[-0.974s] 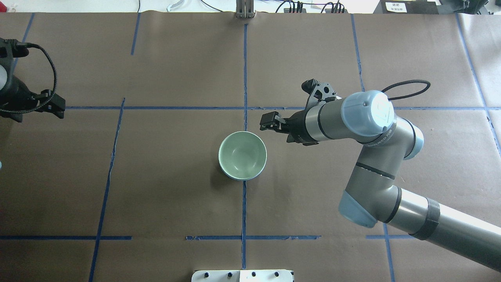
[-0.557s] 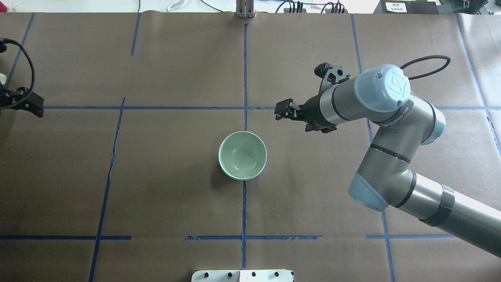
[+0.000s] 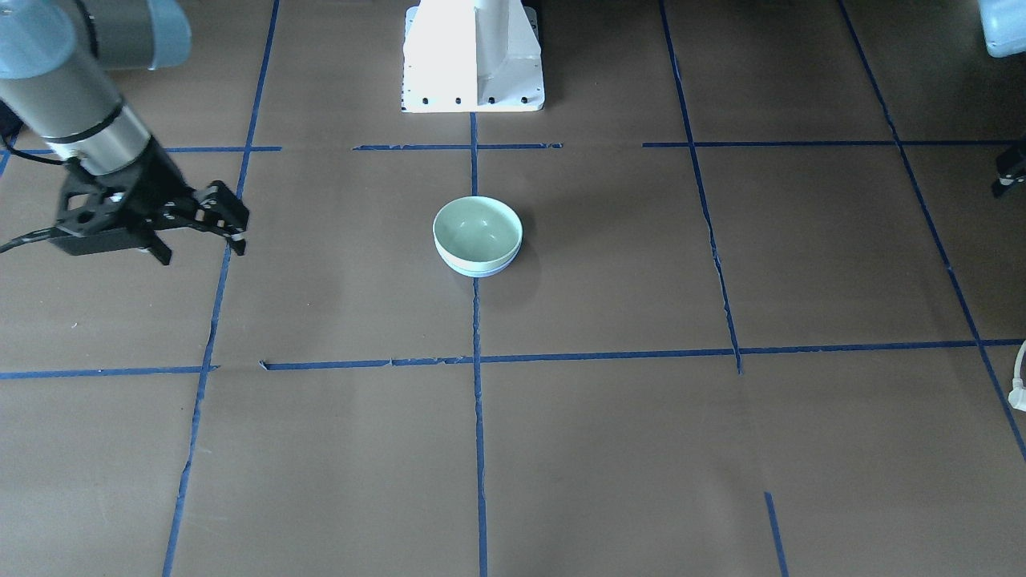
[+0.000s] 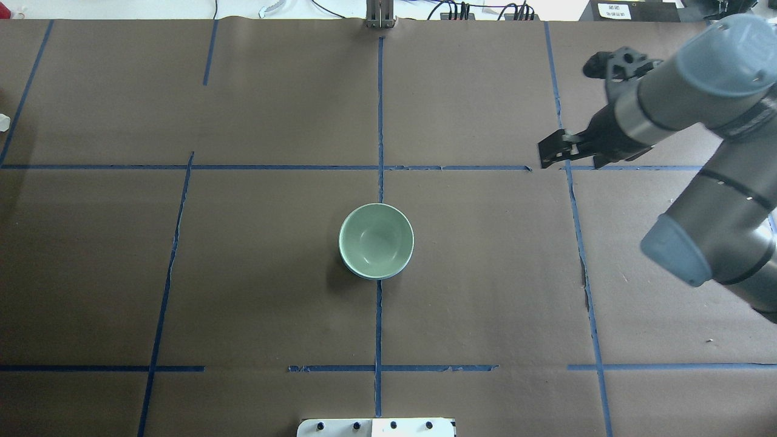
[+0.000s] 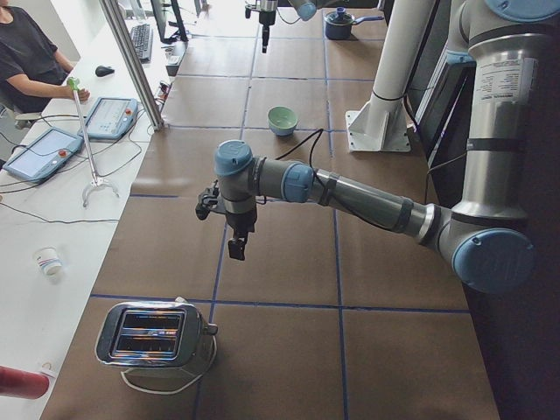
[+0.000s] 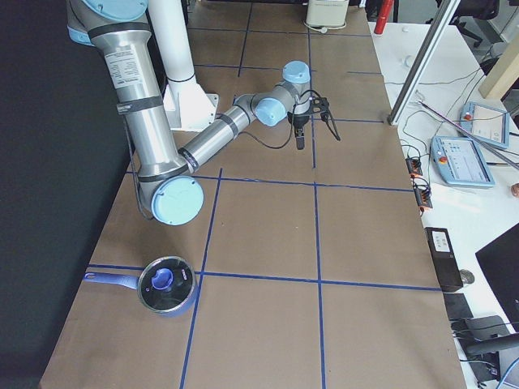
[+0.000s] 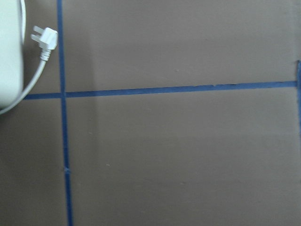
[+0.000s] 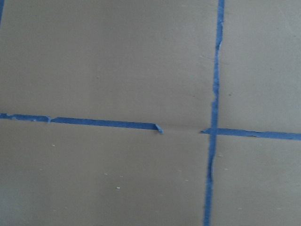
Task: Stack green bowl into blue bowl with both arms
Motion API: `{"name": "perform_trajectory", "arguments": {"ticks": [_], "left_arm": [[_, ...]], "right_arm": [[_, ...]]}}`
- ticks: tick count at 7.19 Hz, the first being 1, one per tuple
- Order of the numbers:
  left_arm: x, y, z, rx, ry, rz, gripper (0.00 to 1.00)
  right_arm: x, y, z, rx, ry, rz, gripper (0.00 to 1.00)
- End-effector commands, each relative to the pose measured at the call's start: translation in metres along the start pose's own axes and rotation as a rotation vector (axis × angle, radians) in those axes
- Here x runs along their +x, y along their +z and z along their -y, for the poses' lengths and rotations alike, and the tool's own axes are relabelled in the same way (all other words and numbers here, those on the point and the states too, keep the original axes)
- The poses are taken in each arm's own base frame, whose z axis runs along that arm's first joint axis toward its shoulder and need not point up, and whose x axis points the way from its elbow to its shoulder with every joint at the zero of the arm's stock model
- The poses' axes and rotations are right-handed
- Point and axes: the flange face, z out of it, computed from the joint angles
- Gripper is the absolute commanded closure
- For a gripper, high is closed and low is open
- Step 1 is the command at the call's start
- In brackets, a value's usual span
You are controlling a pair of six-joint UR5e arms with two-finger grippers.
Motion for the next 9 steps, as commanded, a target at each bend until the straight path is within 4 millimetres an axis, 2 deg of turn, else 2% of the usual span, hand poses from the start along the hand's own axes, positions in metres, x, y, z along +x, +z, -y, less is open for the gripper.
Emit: {"name": "perform_trajectory", "arguments": {"ticks": [1,3,4,5,6,7,8,9], "left_arm": [[-0.061,0.019,-0.027,-0.028,-0.05,-0.044,0.0],[-0.074,0.035,-0.053,-0.065,-0.099,-0.05,0.0],[-0.082,0.039,-0.063,-0.073,-0.122,-0.052,0.0],[-0.098,0.046,-0.07,-0.083,-0.157,-0.056,0.0],[-0.106,0.048,-0.073,-0.084,-0.17,-0.057,0.0],[-0.107,0.047,-0.073,-0.083,-0.17,-0.057,0.0],[-0.108,0.045,-0.074,-0.077,-0.173,-0.056,0.0],[-0.107,0.043,-0.072,-0.073,-0.169,-0.056,0.0]], "right_arm": [[0.161,-0.025,-0.008,-0.063,-0.085,0.01,0.0],[0.247,-0.036,-0.032,-0.083,-0.075,0.037,0.0],[0.287,-0.043,-0.056,-0.079,-0.055,0.022,0.0],[0.303,-0.041,-0.06,-0.086,-0.019,0.021,0.0],[0.305,-0.042,-0.058,-0.081,-0.02,0.021,0.0],[0.323,-0.033,-0.065,-0.1,0.006,0.009,0.0],[0.355,-0.035,-0.062,-0.09,0.064,-0.016,0.0],[0.376,-0.039,-0.065,-0.083,0.04,-0.021,0.0]]}}
